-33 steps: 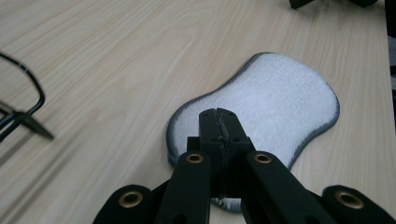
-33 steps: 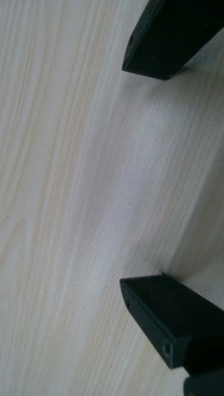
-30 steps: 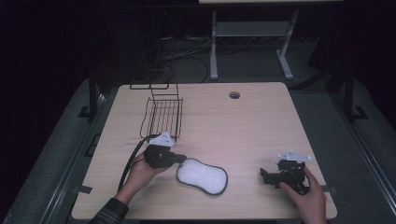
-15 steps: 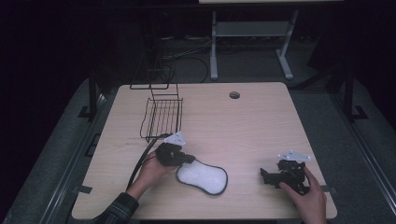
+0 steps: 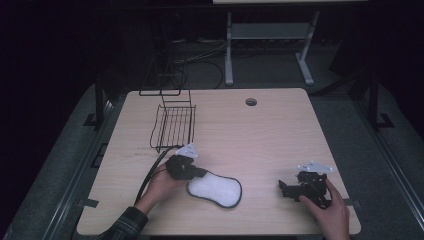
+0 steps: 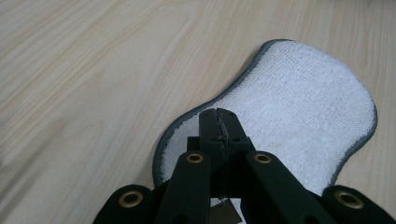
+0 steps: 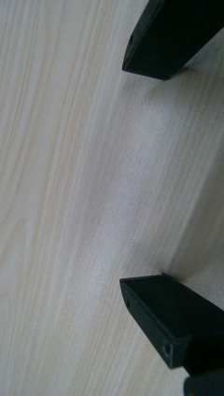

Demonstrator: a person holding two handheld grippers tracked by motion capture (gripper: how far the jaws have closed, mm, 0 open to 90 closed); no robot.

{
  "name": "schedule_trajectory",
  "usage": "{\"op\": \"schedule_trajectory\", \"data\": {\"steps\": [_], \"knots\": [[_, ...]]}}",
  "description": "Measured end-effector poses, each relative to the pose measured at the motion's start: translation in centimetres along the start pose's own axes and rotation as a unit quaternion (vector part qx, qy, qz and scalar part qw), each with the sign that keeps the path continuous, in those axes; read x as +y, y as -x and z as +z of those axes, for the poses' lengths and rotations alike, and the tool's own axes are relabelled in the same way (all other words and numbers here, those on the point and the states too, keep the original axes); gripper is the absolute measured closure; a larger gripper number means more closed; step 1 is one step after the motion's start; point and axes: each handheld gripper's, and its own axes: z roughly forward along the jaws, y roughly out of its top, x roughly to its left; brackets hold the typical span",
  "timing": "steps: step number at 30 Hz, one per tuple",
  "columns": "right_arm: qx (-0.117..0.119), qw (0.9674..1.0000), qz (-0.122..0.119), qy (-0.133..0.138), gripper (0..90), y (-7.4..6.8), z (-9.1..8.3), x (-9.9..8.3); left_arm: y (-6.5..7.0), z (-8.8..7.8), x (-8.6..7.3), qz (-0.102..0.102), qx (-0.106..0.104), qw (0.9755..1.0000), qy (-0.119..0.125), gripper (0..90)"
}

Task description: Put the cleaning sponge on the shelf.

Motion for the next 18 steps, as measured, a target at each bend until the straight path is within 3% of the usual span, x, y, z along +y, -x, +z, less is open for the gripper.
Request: {"op": "schedule_trajectory", "data": {"steps": [18], "knots": [[0.000, 1.0000, 0.000, 0.000, 0.0, 0.0, 0.0, 0.0, -0.7, -3.4, -3.4, -0.043, 0.030, 0.9986, 0.004, 89.9]]}}
